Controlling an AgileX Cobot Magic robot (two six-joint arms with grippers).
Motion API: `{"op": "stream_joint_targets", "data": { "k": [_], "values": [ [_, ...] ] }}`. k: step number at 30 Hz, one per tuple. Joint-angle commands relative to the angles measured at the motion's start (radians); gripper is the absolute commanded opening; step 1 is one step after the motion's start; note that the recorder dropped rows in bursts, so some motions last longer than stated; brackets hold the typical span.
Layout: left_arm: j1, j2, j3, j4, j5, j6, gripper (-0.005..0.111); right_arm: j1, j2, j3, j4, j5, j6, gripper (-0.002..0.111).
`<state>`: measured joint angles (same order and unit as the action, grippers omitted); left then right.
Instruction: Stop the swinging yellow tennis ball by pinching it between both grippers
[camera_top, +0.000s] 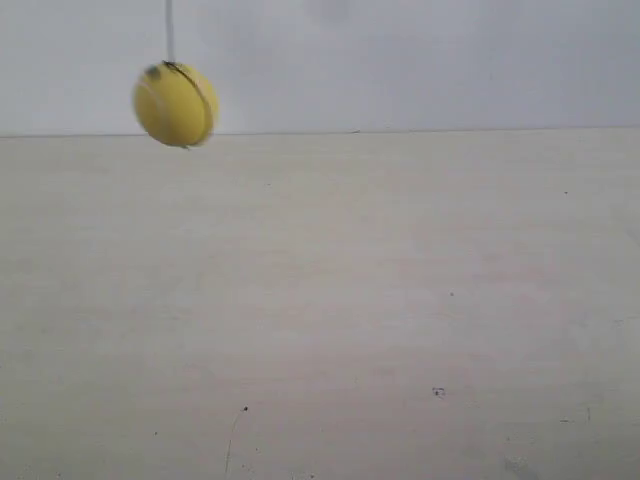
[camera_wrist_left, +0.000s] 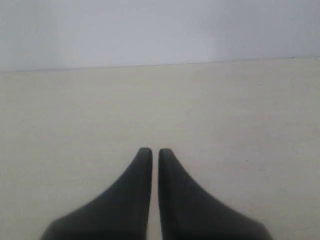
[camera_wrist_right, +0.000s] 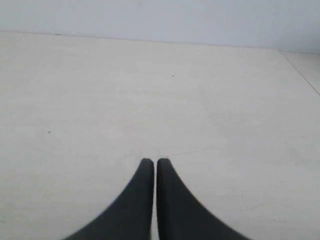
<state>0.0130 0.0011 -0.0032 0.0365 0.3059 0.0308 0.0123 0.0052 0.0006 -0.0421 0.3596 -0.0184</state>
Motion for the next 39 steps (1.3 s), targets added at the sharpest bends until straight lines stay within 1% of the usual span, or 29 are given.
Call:
{"op": "stream_joint_targets", "data": {
  "k": [1,4,6,9,11,12,13,14,17,19,20,22,26,31,33,35,39],
  "values": [
    [0.002,-0.001,0.003,0.051,-0.078,0.072,0.005,-0.003,-0.005,-0.001,-0.008,-0.040,-0.013,0.000],
    [0.002,-0.001,0.003,-0.019,-0.213,0.044,0.005,-0.003,-0.005,-0.001,-0.008,-0.159,-0.013,0.000],
    [0.002,-0.001,0.003,-0.023,-0.318,0.046,0.005,-0.003,-0.005,-0.001,-0.008,-0.271,-0.013,0.000],
    [0.002,-0.001,0.003,-0.020,-0.540,0.045,0.005,-0.003,-0.005,-0.001,-0.008,-0.402,-0.013,0.000],
    [0.002,-0.001,0.003,-0.020,-0.660,0.032,0.005,-0.003,-0.005,-0.001,-0.008,-0.478,-0.013,0.000],
    [0.002,-0.001,0.003,-0.020,-0.706,0.015,0.005,-0.003,-0.005,-0.001,-0.008,-0.528,-0.009,0.000],
    [0.002,-0.001,0.003,-0.020,-0.774,-0.031,0.005,-0.003,-0.005,-0.001,-0.008,-0.591,-0.009,0.000],
    [0.002,-0.001,0.003,-0.020,-0.809,-0.079,0.005,-0.003,-0.005,-0.001,-0.008,-0.646,0.008,0.000],
    [0.002,-0.001,0.003,0.018,-0.875,-0.322,0.005,-0.003,-0.005,-0.001,-0.008,-0.838,0.104,0.000],
    [0.002,-0.001,0.003,0.064,-0.912,-0.438,0.005,-0.003,-0.005,-0.001,-0.008,-0.949,0.268,0.000],
    [0.002,0.003,0.003,0.078,-0.939,-0.467,0.005,-0.003,-0.005,-0.001,-0.008,-0.991,0.351,0.000],
    [0.002,0.036,0.003,0.138,-0.992,-0.518,0.005,-0.003,-0.005,-0.001,-0.026,-1.029,0.442,0.000],
    [0.002,0.140,-0.100,0.286,-0.988,-0.647,0.005,-0.003,0.006,-0.062,-0.170,-0.998,0.501,0.000],
    [0.002,0.350,-0.220,0.485,-0.995,-0.743,0.005,-0.003,0.167,-0.179,-0.403,-0.961,0.653,0.000],
    [0.002,0.445,-0.243,0.521,-1.024,-0.765,0.005,-0.003,0.248,-0.210,-0.501,-0.965,0.731,0.000],
    [0.002,0.535,-0.256,0.552,-1.092,-0.765,0.005,-0.003,0.339,-0.230,-0.597,-1.003,0.778,0.000],
    [0.002,0.739,-0.278,0.684,-1.314,-0.765,0.005,-0.003,0.565,-0.258,-0.736,-1.188,0.808,0.000]
  ]
}}
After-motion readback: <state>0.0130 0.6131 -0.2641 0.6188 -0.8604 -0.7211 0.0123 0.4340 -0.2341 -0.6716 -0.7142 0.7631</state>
